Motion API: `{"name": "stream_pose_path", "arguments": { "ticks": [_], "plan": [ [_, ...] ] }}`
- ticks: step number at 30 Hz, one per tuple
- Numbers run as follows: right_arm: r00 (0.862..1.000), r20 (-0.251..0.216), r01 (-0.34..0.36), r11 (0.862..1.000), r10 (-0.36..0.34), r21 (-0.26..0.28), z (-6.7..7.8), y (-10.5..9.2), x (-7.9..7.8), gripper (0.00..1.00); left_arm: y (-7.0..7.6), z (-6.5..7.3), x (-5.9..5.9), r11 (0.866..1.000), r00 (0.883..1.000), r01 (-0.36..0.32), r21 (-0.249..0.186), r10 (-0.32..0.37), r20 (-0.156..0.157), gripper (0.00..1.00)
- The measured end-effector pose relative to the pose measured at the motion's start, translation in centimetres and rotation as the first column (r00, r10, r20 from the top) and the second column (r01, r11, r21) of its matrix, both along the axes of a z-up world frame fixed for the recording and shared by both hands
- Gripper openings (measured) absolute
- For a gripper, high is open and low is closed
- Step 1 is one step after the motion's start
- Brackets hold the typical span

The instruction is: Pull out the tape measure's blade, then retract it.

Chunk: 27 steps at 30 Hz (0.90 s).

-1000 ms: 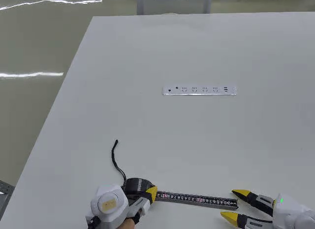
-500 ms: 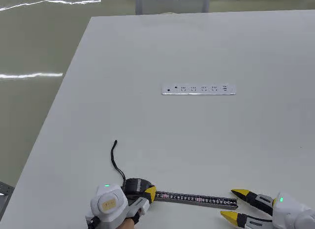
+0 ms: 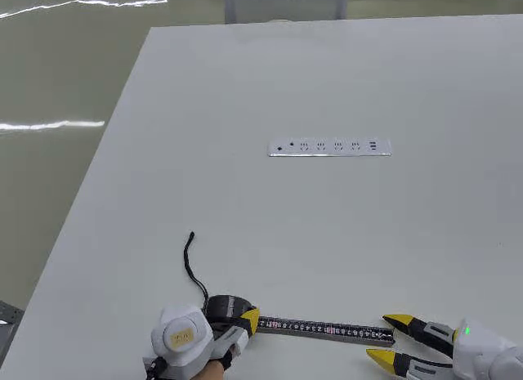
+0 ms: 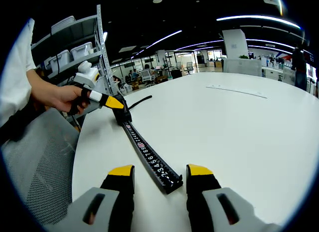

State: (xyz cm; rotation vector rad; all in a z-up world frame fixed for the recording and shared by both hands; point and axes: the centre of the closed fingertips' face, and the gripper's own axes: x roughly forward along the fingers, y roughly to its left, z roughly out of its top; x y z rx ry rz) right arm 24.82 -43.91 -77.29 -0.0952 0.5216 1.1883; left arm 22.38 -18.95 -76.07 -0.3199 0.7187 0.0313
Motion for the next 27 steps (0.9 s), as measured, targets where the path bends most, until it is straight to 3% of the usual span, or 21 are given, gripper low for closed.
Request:
{"name": "stream_pose_path", "arguments": {
  "ticks": [27],
  "plan": [
    [0.998,0.040,-0.055,0.998,0.056,-0.040,-1.0,-1.1,0.2,0.23,0.0,-0.1,0.0,1.000,1.000,-0.002,-0.008,0.002,-0.004,0.60]
  ]
}}
